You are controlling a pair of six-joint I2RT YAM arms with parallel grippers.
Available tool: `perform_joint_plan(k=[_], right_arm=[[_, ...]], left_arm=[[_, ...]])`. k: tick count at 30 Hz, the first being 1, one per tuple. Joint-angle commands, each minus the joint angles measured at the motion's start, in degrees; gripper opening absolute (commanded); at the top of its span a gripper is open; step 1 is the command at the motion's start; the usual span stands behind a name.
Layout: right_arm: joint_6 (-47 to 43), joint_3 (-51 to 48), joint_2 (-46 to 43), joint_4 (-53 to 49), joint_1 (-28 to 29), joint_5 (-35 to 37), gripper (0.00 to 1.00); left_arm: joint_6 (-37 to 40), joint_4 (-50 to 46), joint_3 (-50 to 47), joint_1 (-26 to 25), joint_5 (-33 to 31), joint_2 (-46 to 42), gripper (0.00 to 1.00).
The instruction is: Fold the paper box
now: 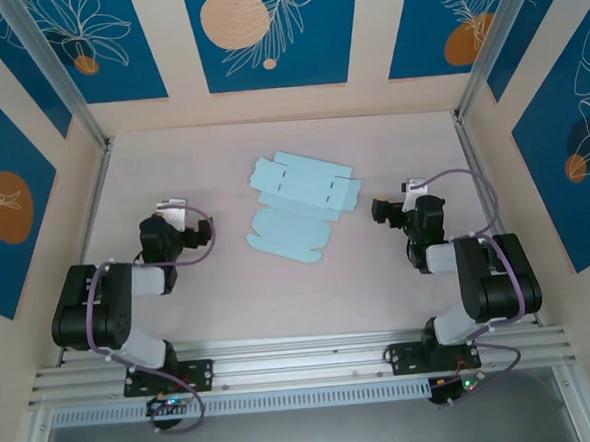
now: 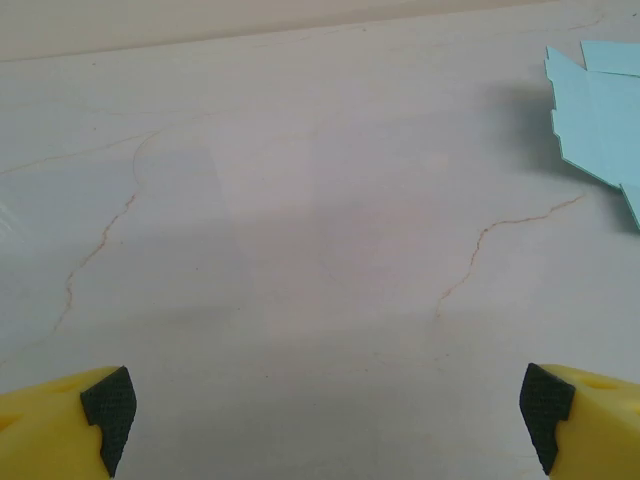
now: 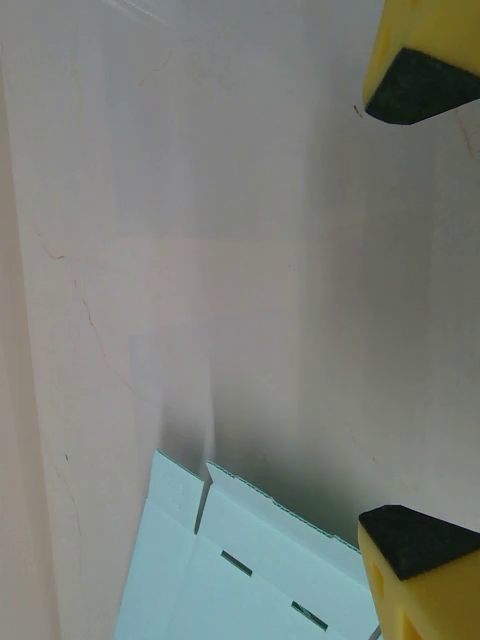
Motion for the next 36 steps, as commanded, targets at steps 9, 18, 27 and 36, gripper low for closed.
perform_joint_plan(k=[9,18,27,36], right_arm=[[0.3,1.0,0.2,0.6,-0.3,0.7,0.99],[0.3,1.0,0.2,0.5,-0.3,0.7,1.00],[0.4,1.0,0.2,0.5,-0.3,0.7,1.00],[0.3,1.0,0.2,0.6,-0.3,0.7,1.00]], left_arm=[[0.0,0.8,-0.3,0.2,0.4,0.2,1.00],[0.0,0.8,-0.3,0.2,0.4,0.2,1.00],[-0.1,0.7,-0.3,0.2,0.4,0.2,1.00],[-0.3,0.6,-0.4,0.2,-0.3,-0.3,1.00]])
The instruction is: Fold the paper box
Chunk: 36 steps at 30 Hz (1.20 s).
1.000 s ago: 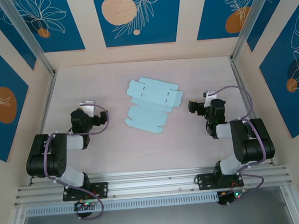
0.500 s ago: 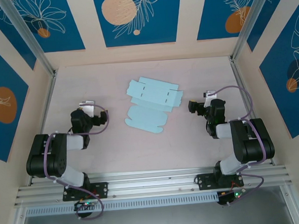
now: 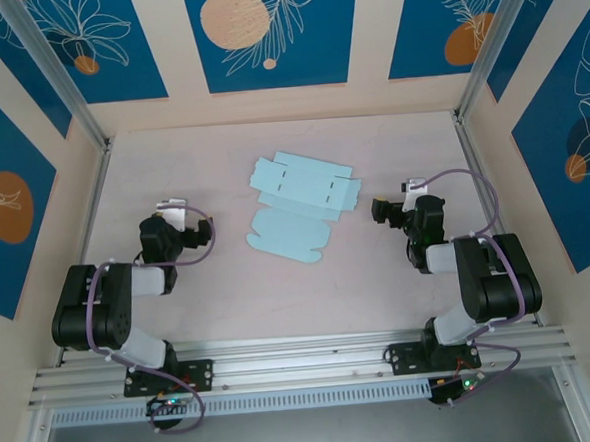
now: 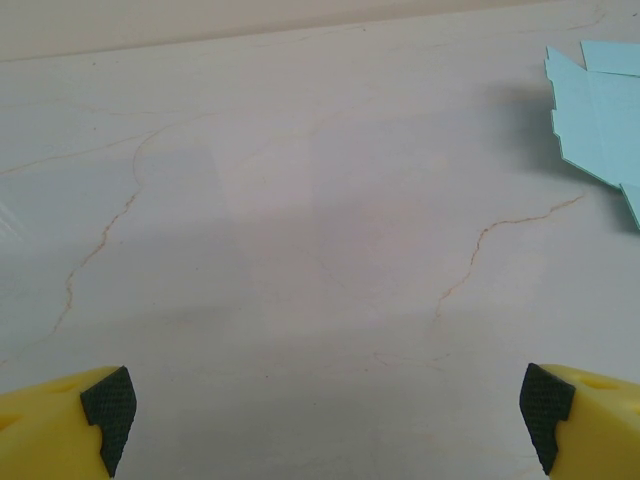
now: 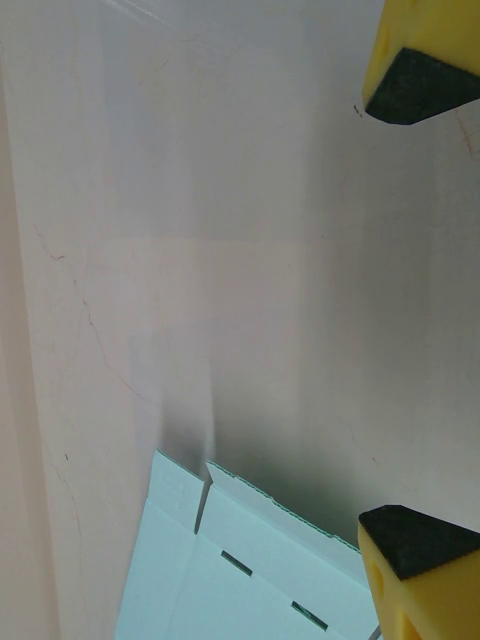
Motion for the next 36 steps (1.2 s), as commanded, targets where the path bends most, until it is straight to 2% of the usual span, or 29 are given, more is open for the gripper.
perform_joint_plan(k=[1,7,11,16,20,26,29,36], right_arm=[[0.3,0.9,0.1,0.6,-0.3,0.7,1.00],[0.4,1.0,-0.1,0.7,-0.3,0.9,1.00],[1.2,2.1,-1.7,-3.0,-0.3,2.2,0.99],[1.9,5.3,-7.5,-14.1,-0.2,3.1,1.00],[5.8,7.6,-14.8,-25.2,-0.1,4.9,1.00],[13.7,14.5,-22.5,-45.5,0.4,4.5,1.00],[17.0,17.1,-24.1,-51.2,1.4,3.3,1.00],[21.7,26.3,-20.9,-64.0,4.9,-1.6,1.00]], left_arm=[[-0.4,0.1,-0.5,0.2,-0.6,-1.0,1.00],[-0.3,-8.3,0.4,0.2,-0.2,-9.6,1.00],[-1.5,-13.2,0.5,0.2,-2.1,-15.9,1.00],[-4.1,-20.9,2.5,0.2,-3.0,-22.3,1.00],[-11.1,-26.4,5.2,0.2,-2.1,-25.2,1.00],[-20.1,-32.0,11.0,-1.4,4.8,-24.3,1.00],[-22.7,-34.6,14.4,-3.6,6.4,-21.8,1.00],[-24.3,-40.3,22.2,-11.3,6.3,-12.8,1.00]])
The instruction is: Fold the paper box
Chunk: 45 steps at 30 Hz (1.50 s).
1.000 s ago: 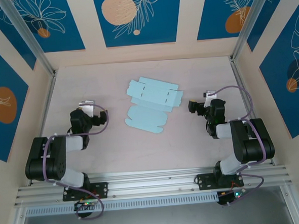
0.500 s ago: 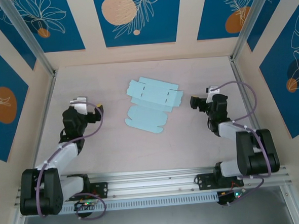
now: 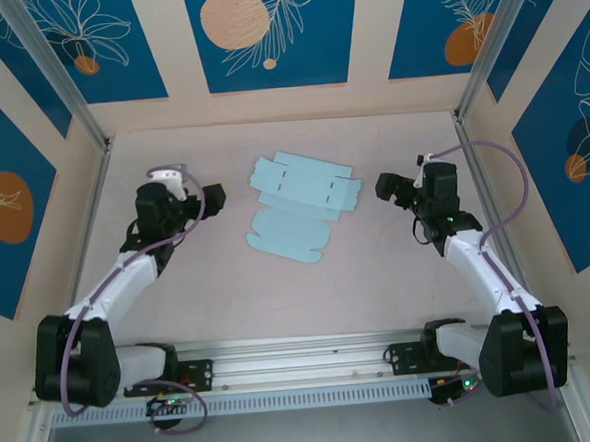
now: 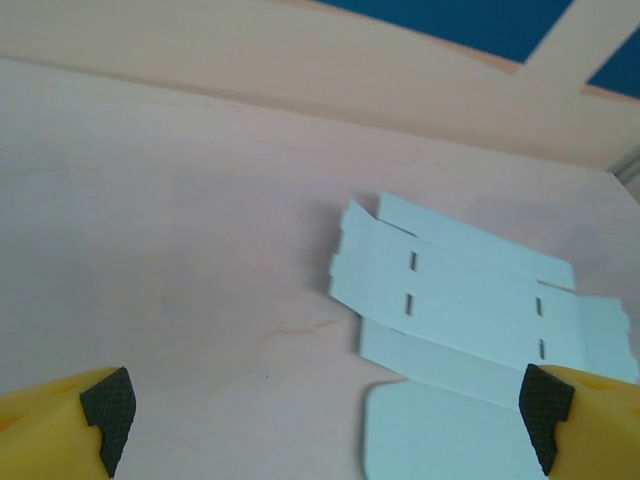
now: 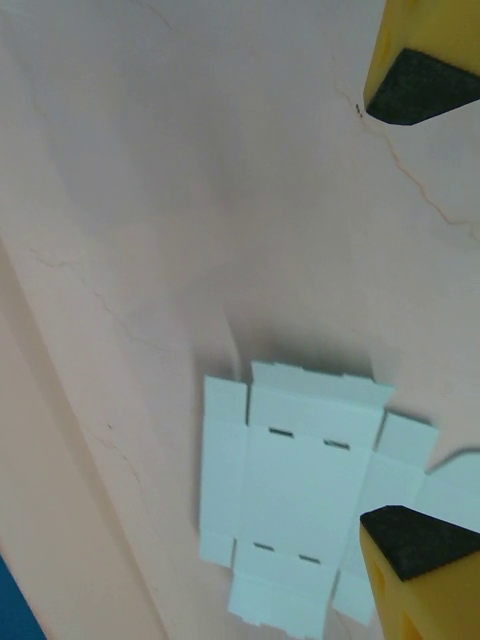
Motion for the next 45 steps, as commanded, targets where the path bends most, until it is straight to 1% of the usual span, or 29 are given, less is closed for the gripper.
perform_joint_plan(k=[1,3,5,7,13,17,19,21,24,28,32,36,39,41,44,45], right_arm=[[4.2,5.1,2.0,-9.5,2.0,-4.3,0.99],[5.0,6.5,3.6,-10.1,3.1,-7.1,0.99],[6.1,8.3,5.6,-10.6,3.7,-9.8,0.99],[6.6,10.2,8.2,-11.0,4.1,-11.4,1.00],[5.2,17.1,17.9,-14.2,3.8,-14.8,1.00],[3.1,23.1,25.5,-16.5,2.3,-18.0,0.99],[2.6,26.2,29.7,-17.4,1.2,-20.5,1.00],[2.4,28.7,33.5,-17.5,0.3,-22.7,1.00],[2.4,31.9,38.2,-17.7,-0.6,-25.7,1.00],[2.4,34.8,42.7,-17.8,-0.7,-28.8,1.00],[2.2,35.9,44.8,-17.7,-0.8,-29.2,1.00],[1.7,36.6,46.3,-17.9,-1.2,-29.2,1.00],[1.0,37.4,47.8,-18.4,-1.7,-29.3,1.00],[0.3,37.9,48.7,-18.7,-2.0,-29.6,1.00],[-0.9,38.8,50.2,-19.3,-2.6,-30.4,1.00],[-1.3,39.0,50.6,-19.5,-2.6,-30.6,1.00]], left_arm=[[-1.1,-6.1,4.5,-3.3,2.4,4.9,1.00],[-0.3,-8.8,7.6,-4.1,4.7,8.9,1.00],[0.1,-11.5,10.9,-4.2,8.3,13.4,1.00],[1.2,-13.1,14.0,-4.2,10.4,17.5,1.00],[4.5,-13.8,24.9,-3.7,13.5,29.1,0.98],[4.2,-18.2,37.4,-2.4,18.7,40.1,0.93],[3.0,-22.5,45.5,-1.7,21.6,46.5,0.90],[3.5,-27.5,53.2,-1.6,23.3,52.0,0.87],[5.2,-32.9,61.5,-1.6,24.2,57.6,0.86],[8.8,-40.0,70.1,-1.6,24.8,62.5,0.85],[10.5,-45.8,77.3,-1.6,24.4,67.2,0.85],[10.5,-48.8,83.9,-1.8,27.2,72.2,0.84],[13.0,-53.8,90.3,-2.8,27.5,75.5,0.80],[14.1,-56.1,93.3,-3.4,27.4,77.0,0.76],[14.6,-56.6,94.3,-3.6,27.3,77.6,0.60],[15.0,-56.7,94.3,-3.6,27.2,77.6,0.52]])
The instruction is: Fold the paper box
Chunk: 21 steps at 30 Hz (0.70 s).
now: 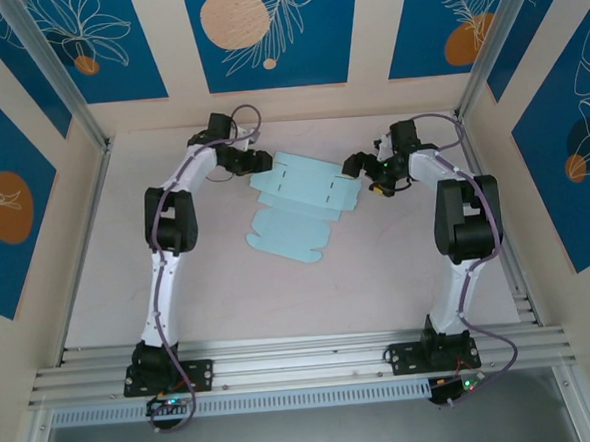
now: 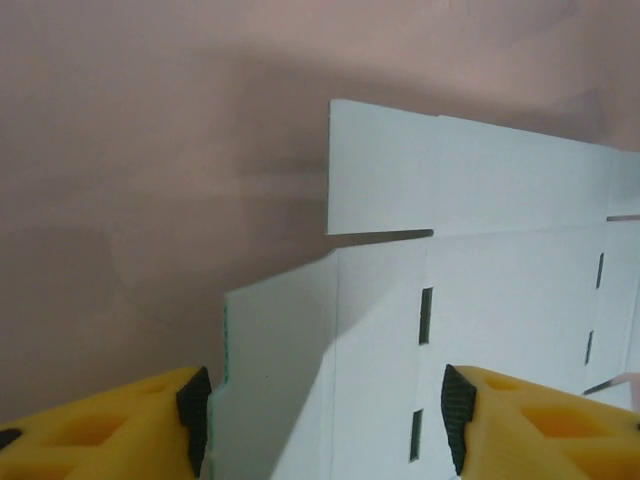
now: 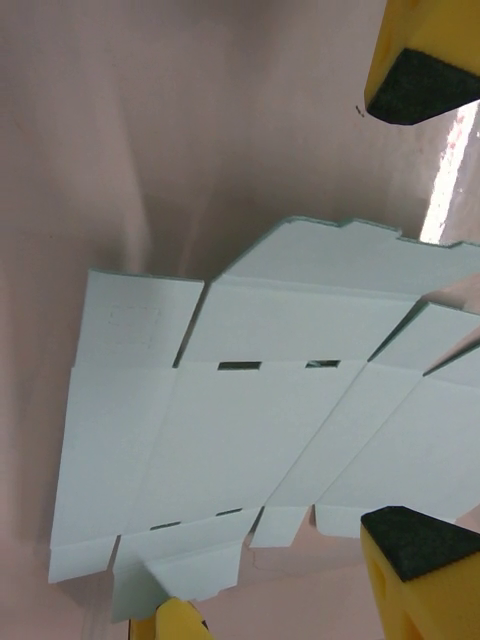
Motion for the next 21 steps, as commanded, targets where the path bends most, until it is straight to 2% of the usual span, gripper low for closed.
perform_joint_plan(k=[1,7,14,17,21], right_arm=[[-2.5,2.1,2.0,-2.7,-0.5,-2.6,1.00],[-6.8,5.7,2.3,-5.8,-0.7,-2.2,1.00],[-14.3,9.4,-0.1,-9.4,-0.7,-2.0,1.00],[-20.6,9.9,-3.2,-10.0,0.1,-4.7,1.00],[-28.3,12.0,-5.4,-12.2,2.5,-3.8,1.00]], left_arm=[[2.6,-4.2,2.6,-0.6,1.8,0.7,0.44],[7.6,-4.1,2.5,-0.6,3.6,-1.6,0.01],[21.2,-5.5,-0.2,-0.6,7.6,-8.0,0.00],[27.4,-1.3,-8.1,-0.6,12.0,-14.3,0.00],[32.2,6.0,-18.8,-0.6,15.5,-23.0,0.00]])
